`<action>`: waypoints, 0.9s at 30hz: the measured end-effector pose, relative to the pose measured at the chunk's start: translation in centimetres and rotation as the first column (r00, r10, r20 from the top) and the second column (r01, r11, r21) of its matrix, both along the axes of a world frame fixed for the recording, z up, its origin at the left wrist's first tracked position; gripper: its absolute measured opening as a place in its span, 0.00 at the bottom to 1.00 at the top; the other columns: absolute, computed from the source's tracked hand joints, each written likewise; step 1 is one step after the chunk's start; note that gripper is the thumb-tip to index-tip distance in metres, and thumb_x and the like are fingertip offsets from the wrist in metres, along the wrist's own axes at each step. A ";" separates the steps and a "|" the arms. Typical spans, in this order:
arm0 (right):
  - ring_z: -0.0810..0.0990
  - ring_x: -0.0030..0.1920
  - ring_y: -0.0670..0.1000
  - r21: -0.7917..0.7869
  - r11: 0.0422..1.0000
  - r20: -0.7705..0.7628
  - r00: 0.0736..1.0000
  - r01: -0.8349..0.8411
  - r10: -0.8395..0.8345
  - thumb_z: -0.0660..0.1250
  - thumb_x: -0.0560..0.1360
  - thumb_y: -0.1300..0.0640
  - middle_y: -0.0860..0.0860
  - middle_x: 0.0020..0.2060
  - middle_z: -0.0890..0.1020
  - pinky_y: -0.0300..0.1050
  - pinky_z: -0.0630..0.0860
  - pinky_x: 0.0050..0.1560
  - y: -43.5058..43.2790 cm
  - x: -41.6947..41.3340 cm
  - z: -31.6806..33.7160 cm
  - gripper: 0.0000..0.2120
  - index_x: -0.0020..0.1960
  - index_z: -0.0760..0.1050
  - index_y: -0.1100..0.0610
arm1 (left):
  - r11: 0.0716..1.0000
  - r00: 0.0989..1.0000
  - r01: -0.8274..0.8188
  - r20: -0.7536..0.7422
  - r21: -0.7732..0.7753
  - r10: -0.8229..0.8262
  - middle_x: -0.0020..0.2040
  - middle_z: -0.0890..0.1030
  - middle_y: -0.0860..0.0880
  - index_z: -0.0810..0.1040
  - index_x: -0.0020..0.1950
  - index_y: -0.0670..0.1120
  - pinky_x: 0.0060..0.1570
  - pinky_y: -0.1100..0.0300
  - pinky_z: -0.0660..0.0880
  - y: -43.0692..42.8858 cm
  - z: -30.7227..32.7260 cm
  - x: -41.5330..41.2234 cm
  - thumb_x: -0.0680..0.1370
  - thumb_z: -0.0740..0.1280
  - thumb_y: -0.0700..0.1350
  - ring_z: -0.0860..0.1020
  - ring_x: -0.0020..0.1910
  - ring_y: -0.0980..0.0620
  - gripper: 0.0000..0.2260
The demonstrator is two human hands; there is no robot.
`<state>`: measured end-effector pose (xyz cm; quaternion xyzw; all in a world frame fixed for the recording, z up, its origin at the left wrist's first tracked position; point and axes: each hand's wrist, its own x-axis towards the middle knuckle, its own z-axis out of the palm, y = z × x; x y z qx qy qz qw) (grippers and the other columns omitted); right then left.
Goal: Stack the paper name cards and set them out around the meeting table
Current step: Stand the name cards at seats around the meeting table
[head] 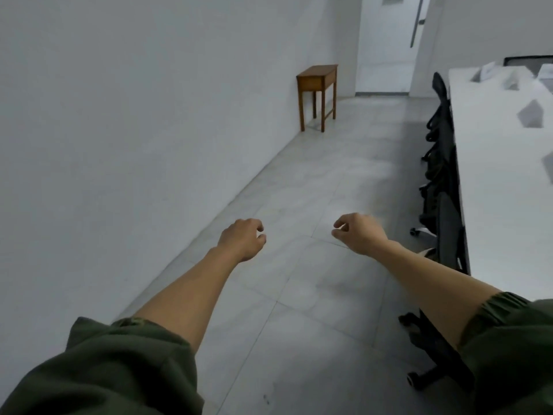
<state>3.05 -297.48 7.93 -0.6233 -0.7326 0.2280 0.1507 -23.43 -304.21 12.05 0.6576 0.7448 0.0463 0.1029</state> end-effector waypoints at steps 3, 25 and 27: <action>0.80 0.52 0.52 0.005 1.000 0.023 0.999 0.022 -0.022 0.66 0.75 0.46 0.48 0.50 0.85 0.44 0.74 0.47 3.6 -2.2 0.5 0.13 0.57 0.80 0.48 | 1.000 1.000 0.014 0.013 0.002 -0.014 0.60 0.79 0.45 0.74 0.67 0.48 0.56 0.51 0.75 4.4 -0.2 -2.4 0.80 0.61 0.52 0.77 0.58 0.45 0.17; 0.80 0.51 0.53 0.052 0.978 0.046 0.978 0.203 -0.205 0.66 0.76 0.49 0.47 0.50 0.84 0.43 0.70 0.44 48.7 -3.7 1.7 0.13 0.58 0.80 0.51 | 0.981 0.979 0.192 0.070 -0.030 -0.189 0.60 0.79 0.46 0.74 0.66 0.48 0.55 0.53 0.74 52.4 -2.6 -4.4 0.80 0.61 0.51 0.77 0.57 0.46 0.16; 0.80 0.51 0.53 0.038 0.977 0.057 0.976 0.208 -0.210 0.66 0.76 0.48 0.48 0.51 0.84 0.43 0.71 0.45 53.3 -4.2 0.9 0.13 0.58 0.79 0.50 | 0.978 0.977 0.202 0.080 -0.040 -0.199 0.60 0.79 0.46 0.74 0.66 0.48 0.55 0.53 0.74 57.4 -3.3 -4.9 0.80 0.60 0.51 0.77 0.57 0.46 0.16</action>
